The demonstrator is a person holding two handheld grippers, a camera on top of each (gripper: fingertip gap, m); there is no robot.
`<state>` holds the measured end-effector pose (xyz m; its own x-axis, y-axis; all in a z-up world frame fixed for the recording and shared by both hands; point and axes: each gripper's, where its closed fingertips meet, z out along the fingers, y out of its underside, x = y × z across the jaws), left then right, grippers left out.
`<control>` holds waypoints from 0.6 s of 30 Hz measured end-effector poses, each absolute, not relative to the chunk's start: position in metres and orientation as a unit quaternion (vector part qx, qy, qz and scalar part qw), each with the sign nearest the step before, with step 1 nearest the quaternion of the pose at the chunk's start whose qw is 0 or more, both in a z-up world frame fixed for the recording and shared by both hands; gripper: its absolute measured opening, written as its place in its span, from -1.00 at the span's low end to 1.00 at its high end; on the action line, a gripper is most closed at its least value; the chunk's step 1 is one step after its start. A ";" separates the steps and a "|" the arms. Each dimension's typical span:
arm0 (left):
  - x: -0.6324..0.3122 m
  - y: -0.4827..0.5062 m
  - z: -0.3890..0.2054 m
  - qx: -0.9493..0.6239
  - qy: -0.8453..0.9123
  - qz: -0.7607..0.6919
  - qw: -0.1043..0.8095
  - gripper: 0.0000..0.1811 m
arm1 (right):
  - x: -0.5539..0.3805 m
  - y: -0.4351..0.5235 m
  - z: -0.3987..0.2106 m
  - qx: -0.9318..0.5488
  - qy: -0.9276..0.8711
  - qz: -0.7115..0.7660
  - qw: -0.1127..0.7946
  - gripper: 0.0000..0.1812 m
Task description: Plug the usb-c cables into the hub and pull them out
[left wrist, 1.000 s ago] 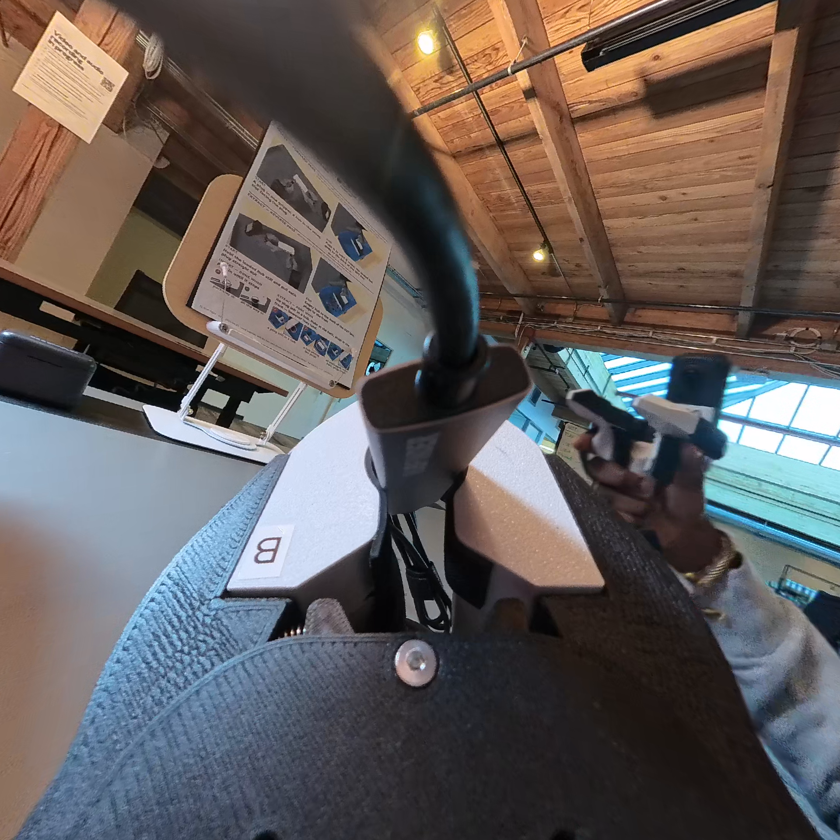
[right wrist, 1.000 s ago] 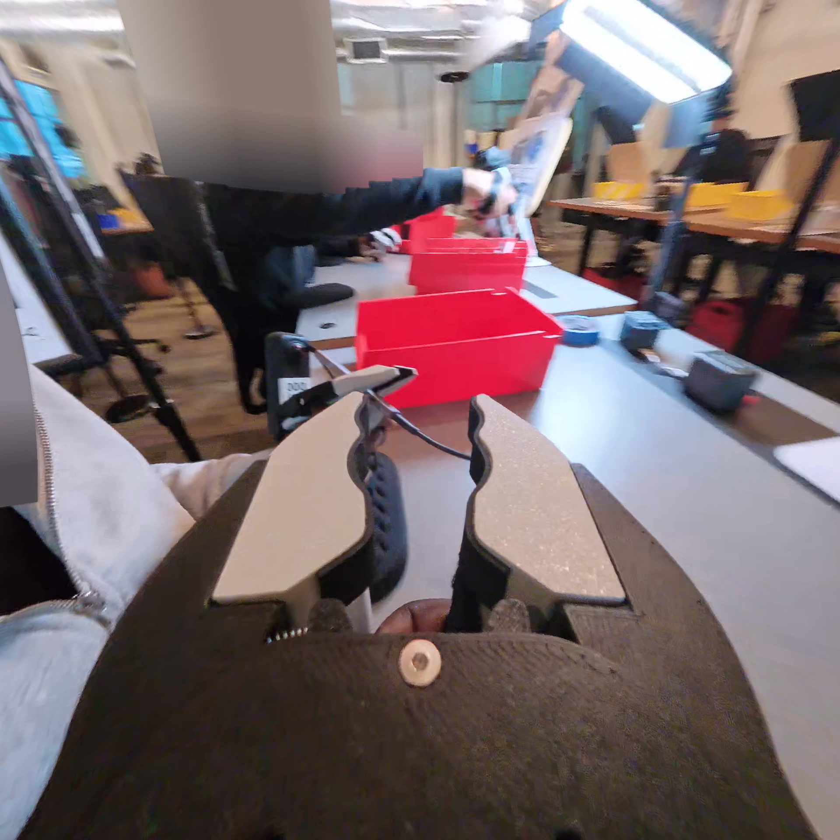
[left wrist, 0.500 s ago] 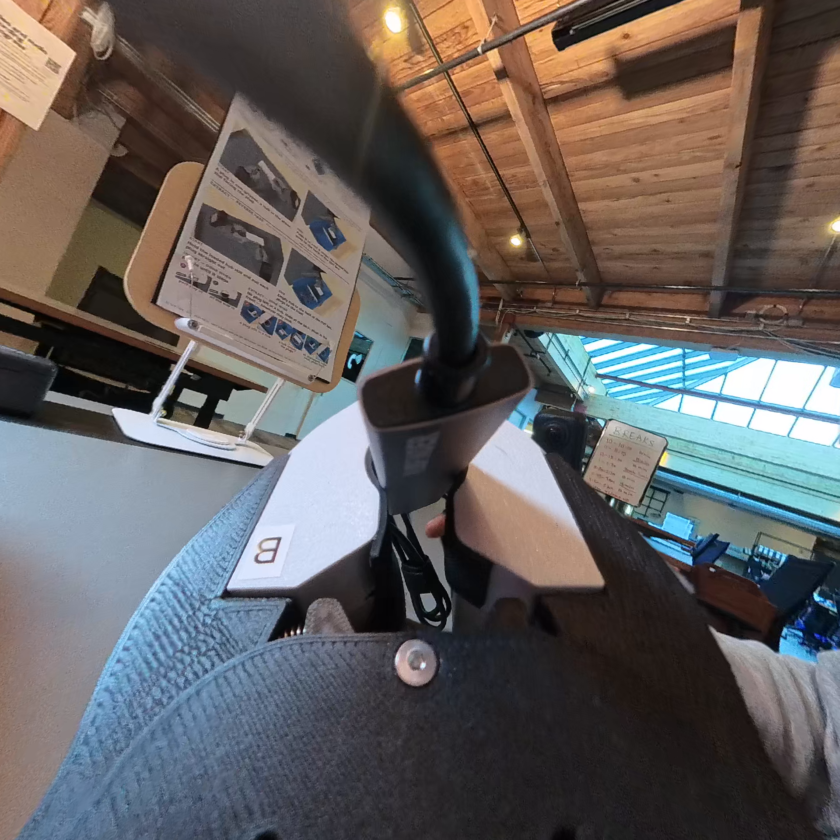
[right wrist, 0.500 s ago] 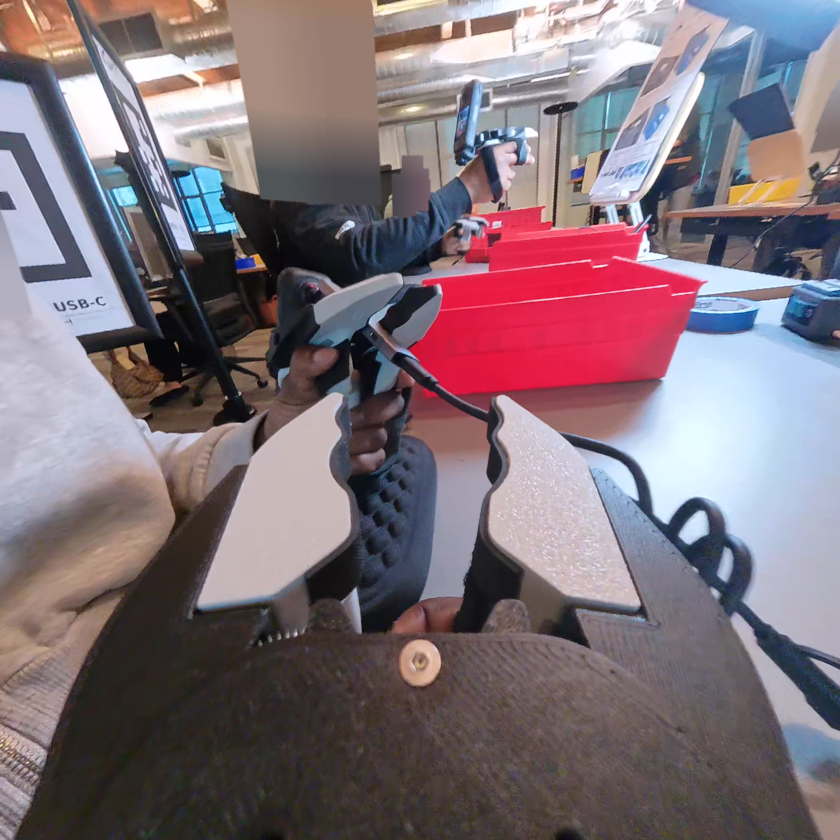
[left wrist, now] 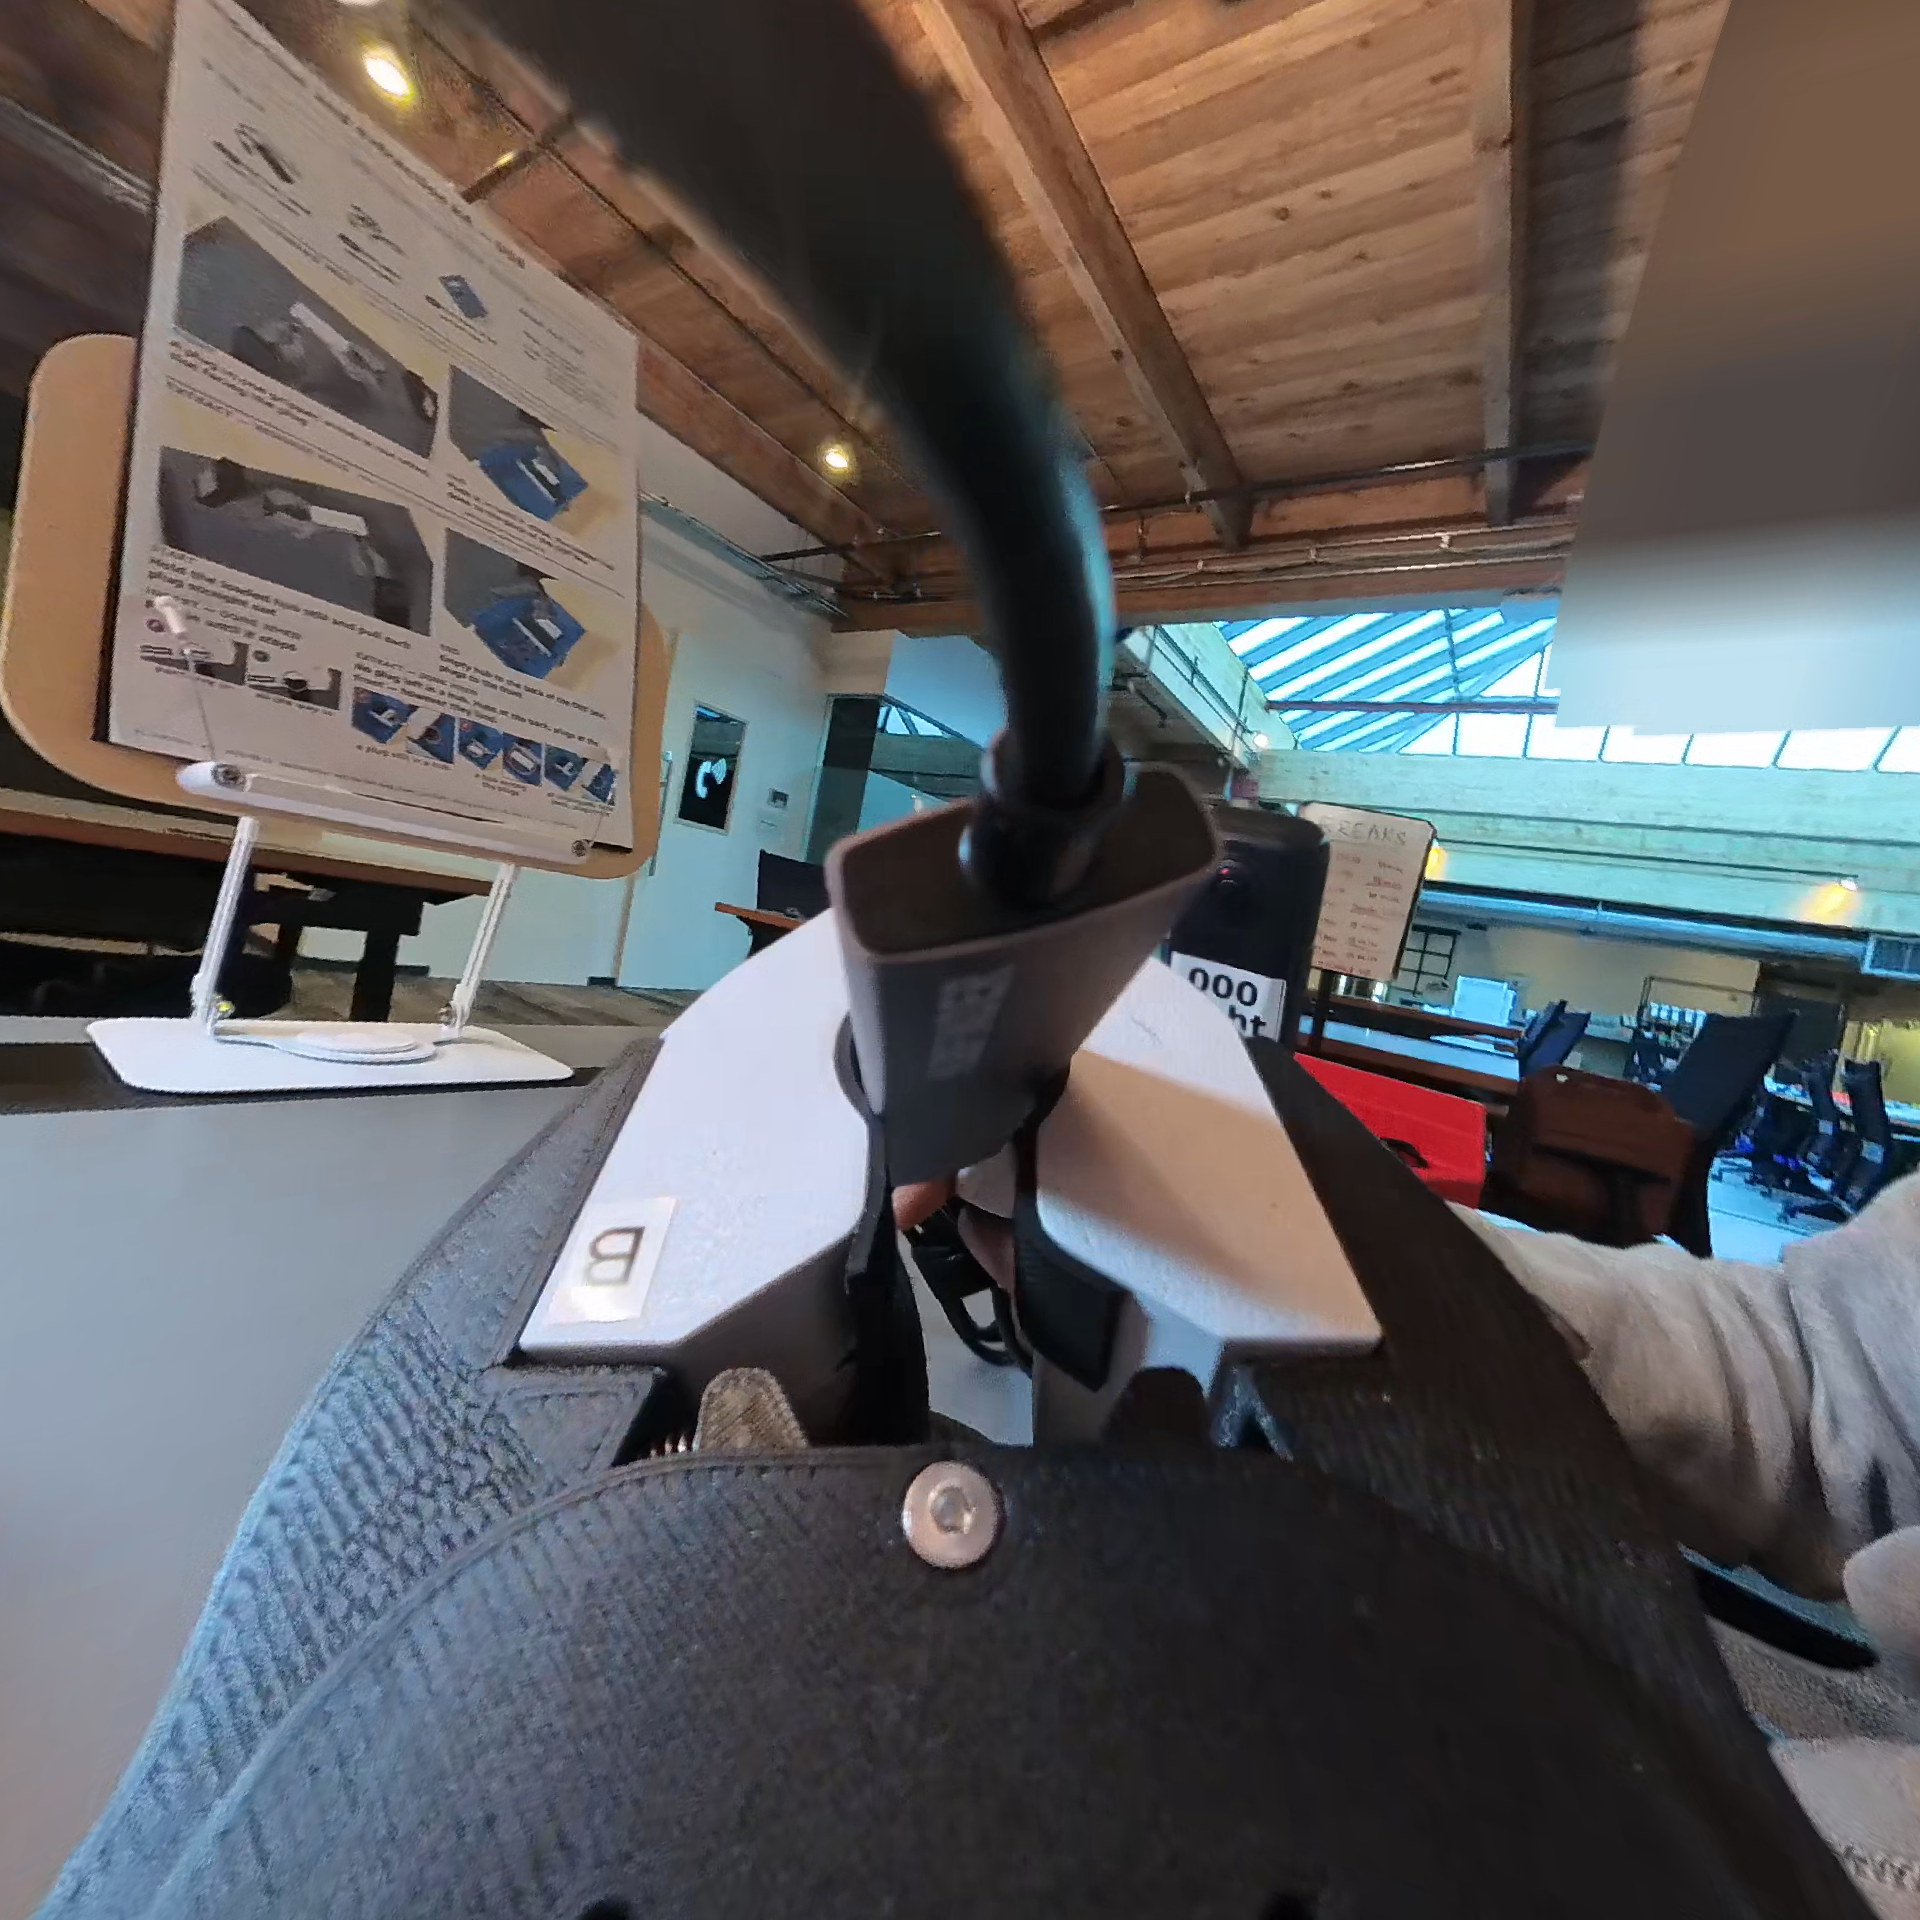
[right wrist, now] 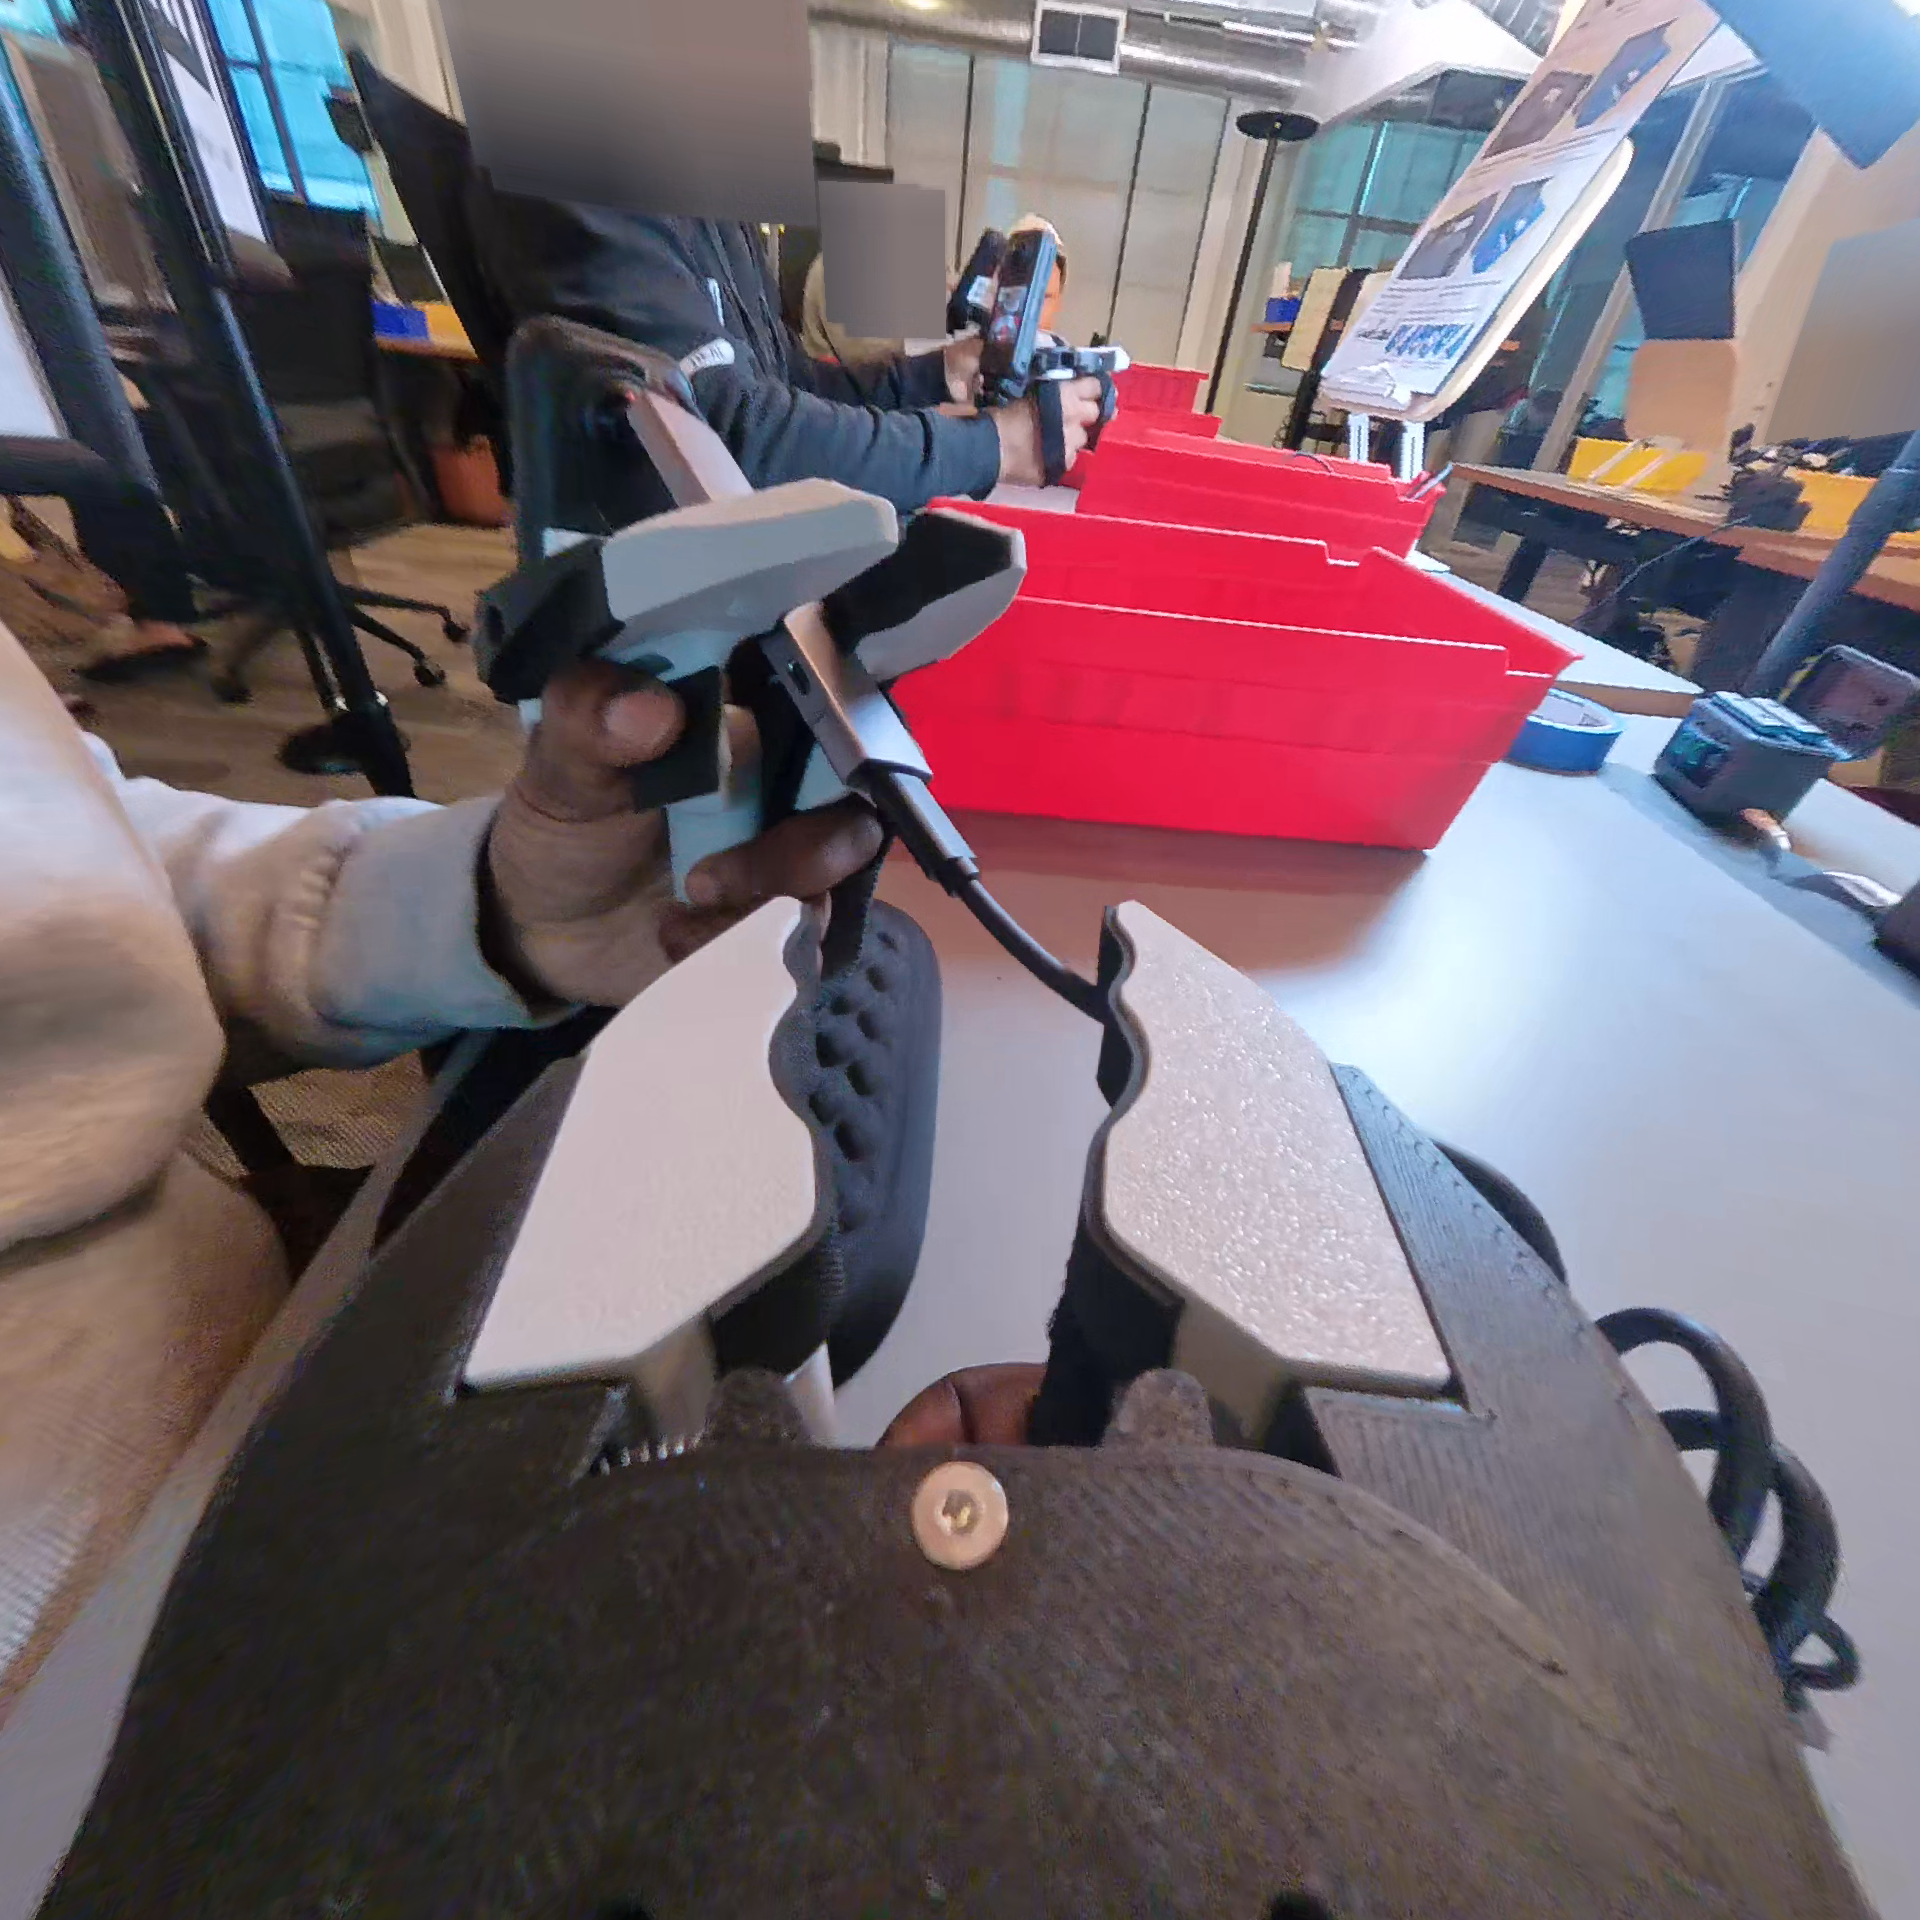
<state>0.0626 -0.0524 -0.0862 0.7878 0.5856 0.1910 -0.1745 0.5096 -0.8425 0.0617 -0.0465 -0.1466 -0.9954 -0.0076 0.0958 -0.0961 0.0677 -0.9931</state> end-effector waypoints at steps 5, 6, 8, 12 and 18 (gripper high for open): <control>0.065 -0.055 -0.084 -0.420 -0.232 0.178 0.859 -0.78 | 0.054 -0.045 -0.149 0.036 -0.738 0.668 0.085 -0.80; 0.064 -0.056 -0.084 -0.416 -0.239 0.169 0.861 -0.79 | 0.054 -0.046 -0.150 0.039 -0.739 0.666 0.092 -0.81; 0.062 -0.059 -0.085 -0.405 -0.248 0.150 0.867 -0.79 | 0.055 -0.046 -0.149 0.046 -0.737 0.666 0.106 -0.82; 0.059 -0.062 -0.086 -0.391 -0.260 0.128 0.874 -0.78 | 0.059 -0.045 -0.140 0.079 -0.716 0.674 0.164 -0.75; 0.061 -0.057 -0.086 -0.408 -0.251 0.143 0.866 -0.79 | 0.072 -0.057 -0.143 0.191 -0.684 0.597 0.372 -0.70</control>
<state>0.0610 -0.0572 -0.0862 0.8329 0.4525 0.3186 -0.0430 0.6268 -0.7780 0.0716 -0.0568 -0.1427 -0.6495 0.1827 0.7381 -0.7064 0.2141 -0.6746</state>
